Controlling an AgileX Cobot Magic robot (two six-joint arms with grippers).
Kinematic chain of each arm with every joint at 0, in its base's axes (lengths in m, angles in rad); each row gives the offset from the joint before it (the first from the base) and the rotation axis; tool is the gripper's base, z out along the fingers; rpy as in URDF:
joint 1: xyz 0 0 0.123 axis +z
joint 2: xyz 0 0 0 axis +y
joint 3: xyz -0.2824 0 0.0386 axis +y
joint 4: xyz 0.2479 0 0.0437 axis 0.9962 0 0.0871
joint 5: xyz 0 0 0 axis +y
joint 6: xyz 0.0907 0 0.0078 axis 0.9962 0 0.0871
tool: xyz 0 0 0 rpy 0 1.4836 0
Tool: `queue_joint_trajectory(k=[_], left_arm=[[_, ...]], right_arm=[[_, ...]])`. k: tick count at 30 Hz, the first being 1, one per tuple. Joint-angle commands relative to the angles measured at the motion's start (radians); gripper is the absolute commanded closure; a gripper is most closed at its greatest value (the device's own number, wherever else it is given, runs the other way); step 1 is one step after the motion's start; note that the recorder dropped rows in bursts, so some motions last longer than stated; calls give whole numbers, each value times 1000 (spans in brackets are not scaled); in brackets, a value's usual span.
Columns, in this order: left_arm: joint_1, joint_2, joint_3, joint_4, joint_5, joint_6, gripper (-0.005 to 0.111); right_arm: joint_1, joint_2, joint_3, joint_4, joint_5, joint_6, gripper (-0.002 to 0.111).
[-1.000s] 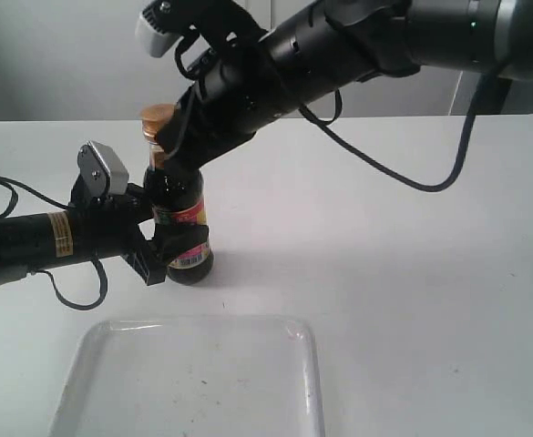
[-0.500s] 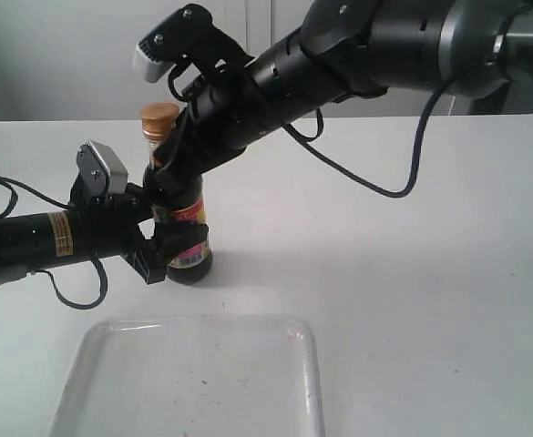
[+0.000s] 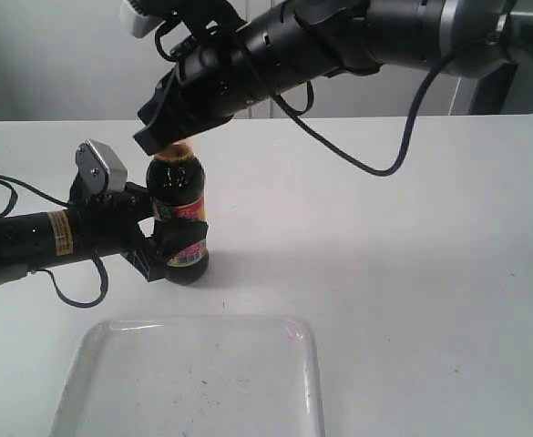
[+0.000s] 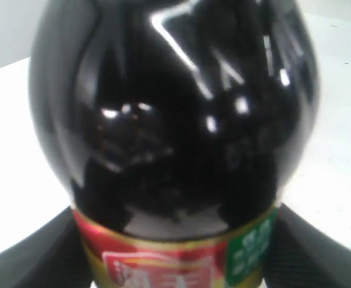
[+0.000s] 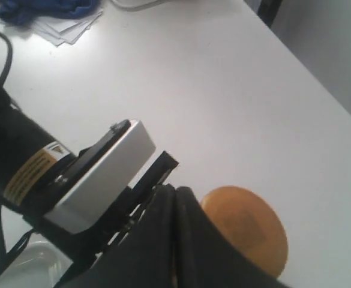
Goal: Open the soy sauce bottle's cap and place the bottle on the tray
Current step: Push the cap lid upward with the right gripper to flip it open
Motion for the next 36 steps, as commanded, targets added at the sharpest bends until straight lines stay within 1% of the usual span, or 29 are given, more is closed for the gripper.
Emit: queue_joint_trajectory(k=[1,7,12,14,17,20,23,31,36], left_arm=[[-2,-7,2,20,-4,8,107],[-2,-7,2,20,-4,10,107],[-2,-7,2,20,-4,10,107],[-2,-7,2,20,-4,10,107],[-2,-7,2,20,-4,10,107],[-2,-7,2,20,-4,10,107],[-2,-7,2,20,-4,10,107],[-2,-7,2,20,-4,10,107],[-2,-7,2,20,-4,10,107]], right_arm=[[-6,-6,-16,-11,-122,5,108],[-6,-8,-42,-20,-168,5,108],[-6,-8,-68,-38,-161,11,108],[-6,-9,-70,-38,-124,34,108],[-6,-18,-70,-64,7,33,108],[-6,-26,-70,-155,123,78,108],[-6,-30,-70,-213,170,115,108],[-6,-30,-70,-453,150,288,108],[-6,-30,-70,-468,94,317,108]])
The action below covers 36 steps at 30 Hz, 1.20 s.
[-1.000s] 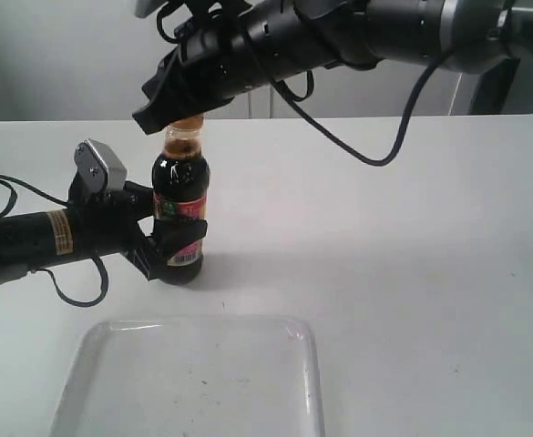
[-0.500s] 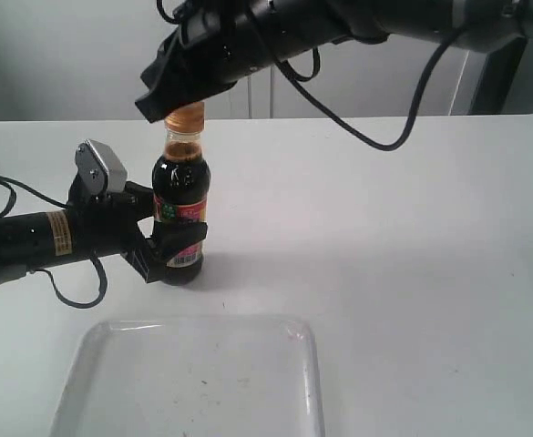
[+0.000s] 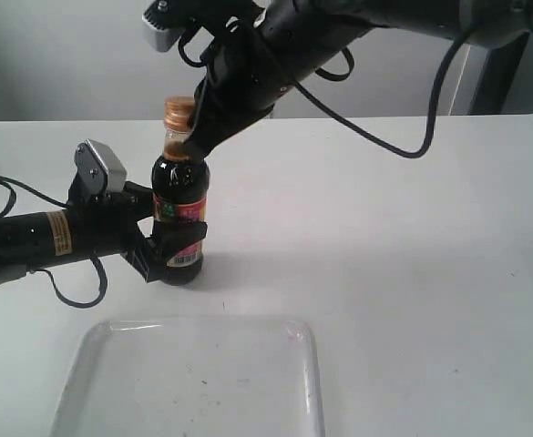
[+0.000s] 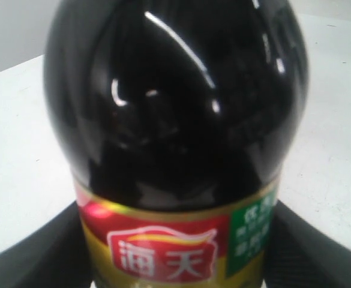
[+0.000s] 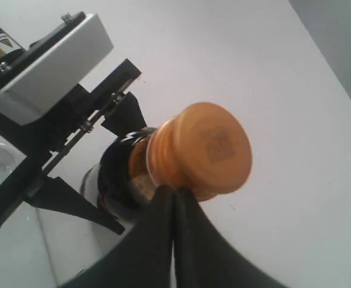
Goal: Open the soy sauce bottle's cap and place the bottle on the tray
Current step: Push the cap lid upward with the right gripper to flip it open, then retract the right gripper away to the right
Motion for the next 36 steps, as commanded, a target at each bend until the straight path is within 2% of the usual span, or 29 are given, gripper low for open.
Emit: queue_joint_trajectory(k=[1,18,24,28,36], left_arm=[[-2,-7,2,17,0,0,107],[-2,-7,2,26,0,7,107],[-2,-7,2,26,0,7,107],[-2,-7,2,25,0,7,107],[0,-19,0,9,0,7,107]], right_arm=[[-3,-11,-4,-20,-75,35,108],[-3,2,-4,-10,-279,66,108],[-3,3,-4,-10,-277,86,108],[-8,-38,-4,-16,-222,98,108],[-120,-63,-4,-158,175,223,108]])
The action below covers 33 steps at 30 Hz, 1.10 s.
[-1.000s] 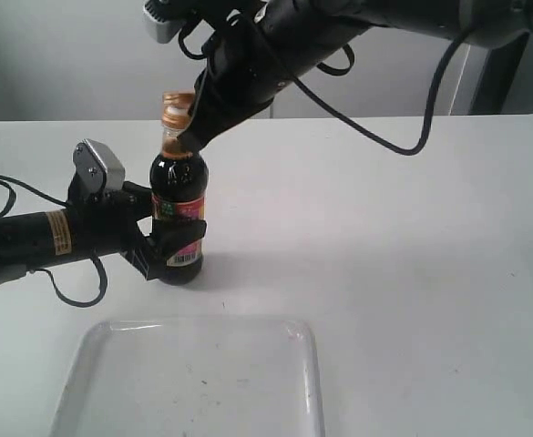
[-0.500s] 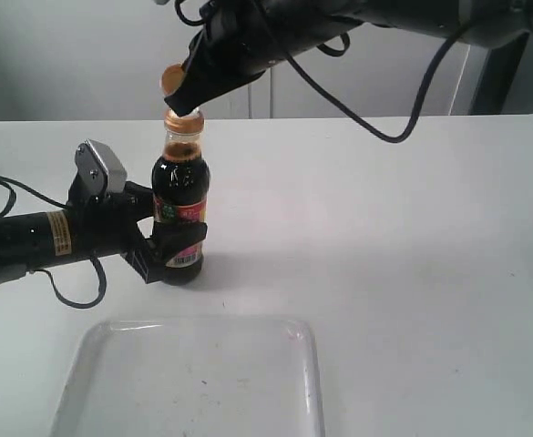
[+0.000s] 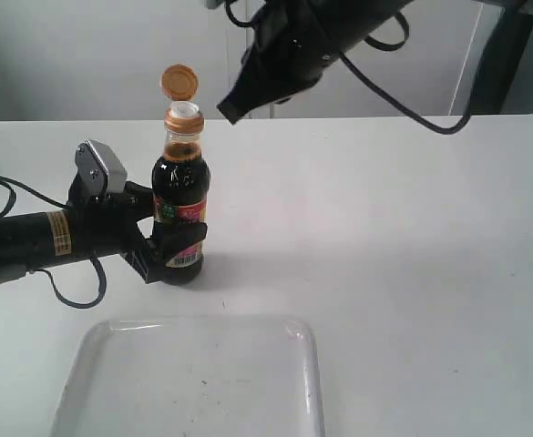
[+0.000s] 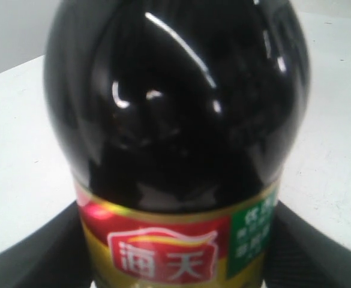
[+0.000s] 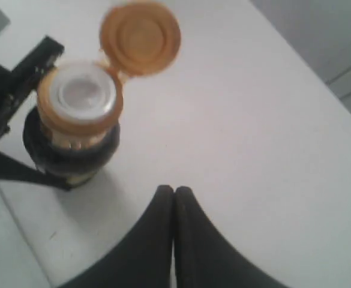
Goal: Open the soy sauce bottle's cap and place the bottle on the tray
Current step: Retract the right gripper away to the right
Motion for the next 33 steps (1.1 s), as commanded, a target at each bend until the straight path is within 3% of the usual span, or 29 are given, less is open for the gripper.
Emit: queue_joint_trajectory(k=[1,6,12,21,33], left_arm=[[0,-25,0,0,2,2,107],[2,-78,0,-9,2,2,107],[2,-147,0,-46,2,-12,107],[2,-196,6,-48,2,-87,107],[2,-319,138,-27,2,-93,107]], right_arm=[[-56,-7,-2,-56,152,30,108],[-153,-9,-2,-232,273,188,108],[-263,-28,0,-259,289,296,108],[-350,-70,11,-268,340,337,108],[-408,-188,120,-268,316,352,108]])
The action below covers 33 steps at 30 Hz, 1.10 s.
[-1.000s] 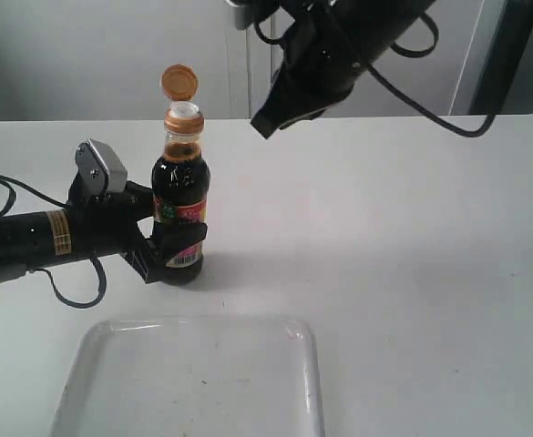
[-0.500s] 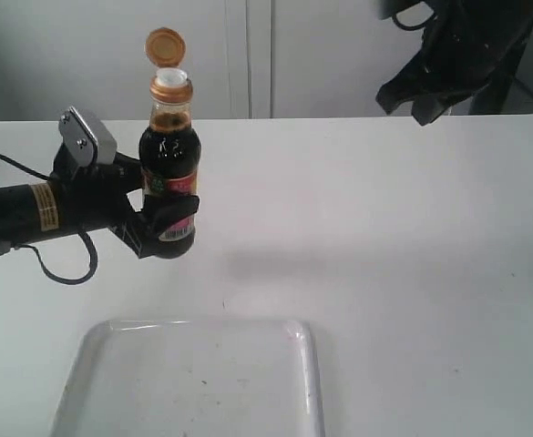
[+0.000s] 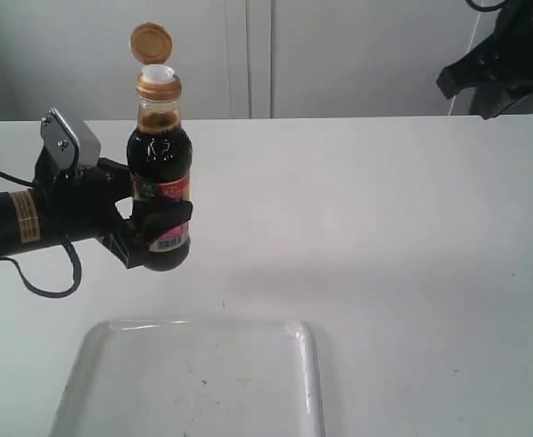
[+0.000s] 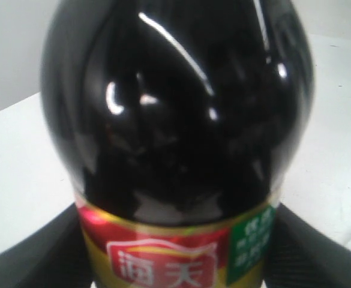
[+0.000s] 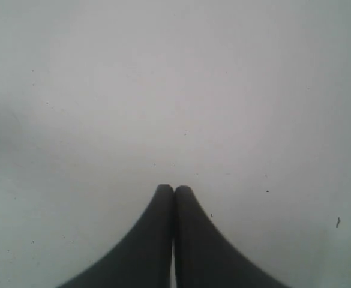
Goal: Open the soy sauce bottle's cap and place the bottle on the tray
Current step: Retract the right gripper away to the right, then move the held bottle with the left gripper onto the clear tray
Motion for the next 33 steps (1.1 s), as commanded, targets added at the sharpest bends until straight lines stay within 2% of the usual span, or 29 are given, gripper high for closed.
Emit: queue_joint_trajectory(k=[1,8,14,18,33], left_arm=[[2,-95,51,-23,-89,-14,107],[-15,-215,141,-27,-89,-41,107],[-104,-283,200,-32,-89,-65,107],[-138,-312,234,-32,-89,-83,107],[-151,-363,404,-15,-89,-53,107]], right_arm=[[-22,-49,45,-6,-13,9,108],[-33,-95,127,-6,-44,9,108],[-33,-96,181,-2,-46,-16,108],[-33,-98,213,23,-65,-22,108],[-31,-100,253,91,-106,-68,108]])
